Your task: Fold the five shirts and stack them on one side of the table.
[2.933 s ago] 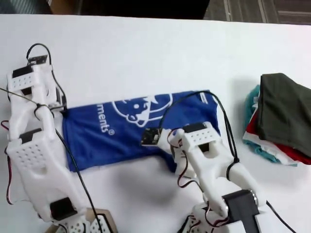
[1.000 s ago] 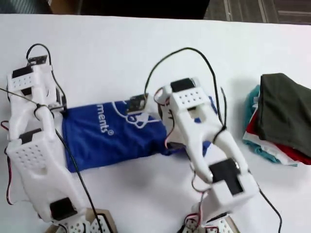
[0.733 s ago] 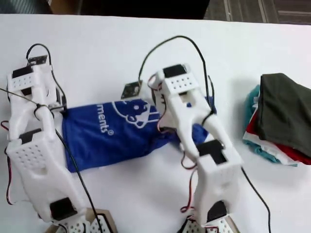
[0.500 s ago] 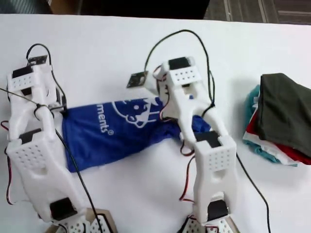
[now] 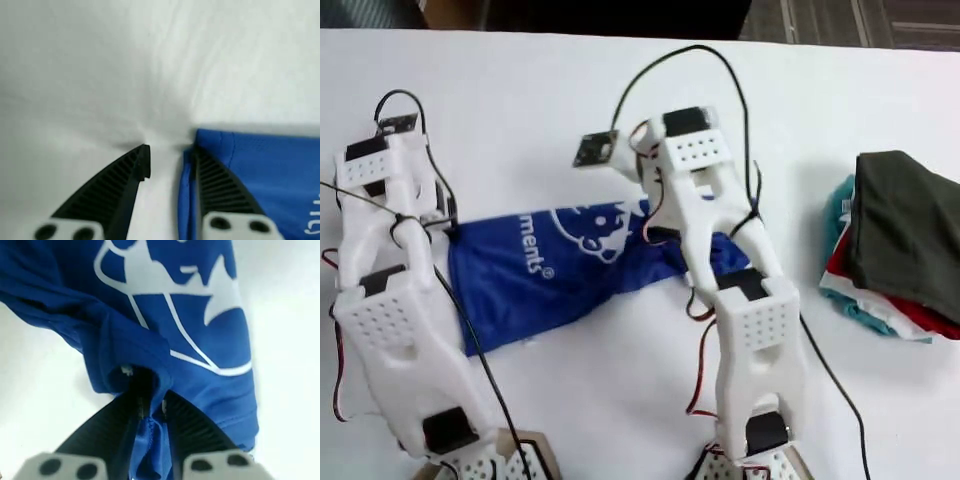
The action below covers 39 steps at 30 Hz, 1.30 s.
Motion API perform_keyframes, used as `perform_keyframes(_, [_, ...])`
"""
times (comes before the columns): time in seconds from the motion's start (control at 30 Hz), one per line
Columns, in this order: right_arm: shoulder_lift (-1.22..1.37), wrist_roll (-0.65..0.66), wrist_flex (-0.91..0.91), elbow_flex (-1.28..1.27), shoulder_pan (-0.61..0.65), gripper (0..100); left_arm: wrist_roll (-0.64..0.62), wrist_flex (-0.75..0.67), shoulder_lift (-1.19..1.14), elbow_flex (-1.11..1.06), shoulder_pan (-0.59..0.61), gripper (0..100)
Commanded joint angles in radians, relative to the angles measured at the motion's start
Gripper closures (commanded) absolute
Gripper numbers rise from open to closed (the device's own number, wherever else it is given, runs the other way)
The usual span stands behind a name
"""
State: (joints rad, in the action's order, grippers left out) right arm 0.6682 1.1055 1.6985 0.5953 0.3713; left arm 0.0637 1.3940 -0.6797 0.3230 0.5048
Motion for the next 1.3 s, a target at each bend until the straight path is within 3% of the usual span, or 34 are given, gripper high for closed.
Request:
perform_keyframes(0.0, [-0.004,-0.028,0.010,0.034,0.008,90.0,0.002,-0.017,0.002,-0.007,0.003,84])
perform_keyframes(0.17, [-0.016,-0.040,0.010,0.044,0.004,70.3,0.002,-0.017,0.002,-0.007,0.003,84])
perform_keyframes(0.43, [-0.211,-0.044,0.012,-0.026,-0.062,74.4,0.002,-0.017,0.002,-0.007,0.003,84])
perform_keyframes(0.73, [-0.499,-0.112,0.008,-0.479,-0.114,75.2,0.003,-0.018,0.002,-0.007,0.003,84])
perform_keyframes(0.93, [-0.460,-0.322,-0.091,-0.603,-0.116,75.2,0.003,-0.018,0.002,-0.007,0.003,84])
perform_keyframes(1.13, [-0.343,-0.514,-0.176,-0.552,-0.117,75.2,0.003,-0.018,0.002,-0.007,0.005,84])
perform_keyframes(1.27, [-0.255,-0.575,-0.171,-0.483,-0.116,75.3,0.003,-0.018,0.002,-0.007,0.005,84])
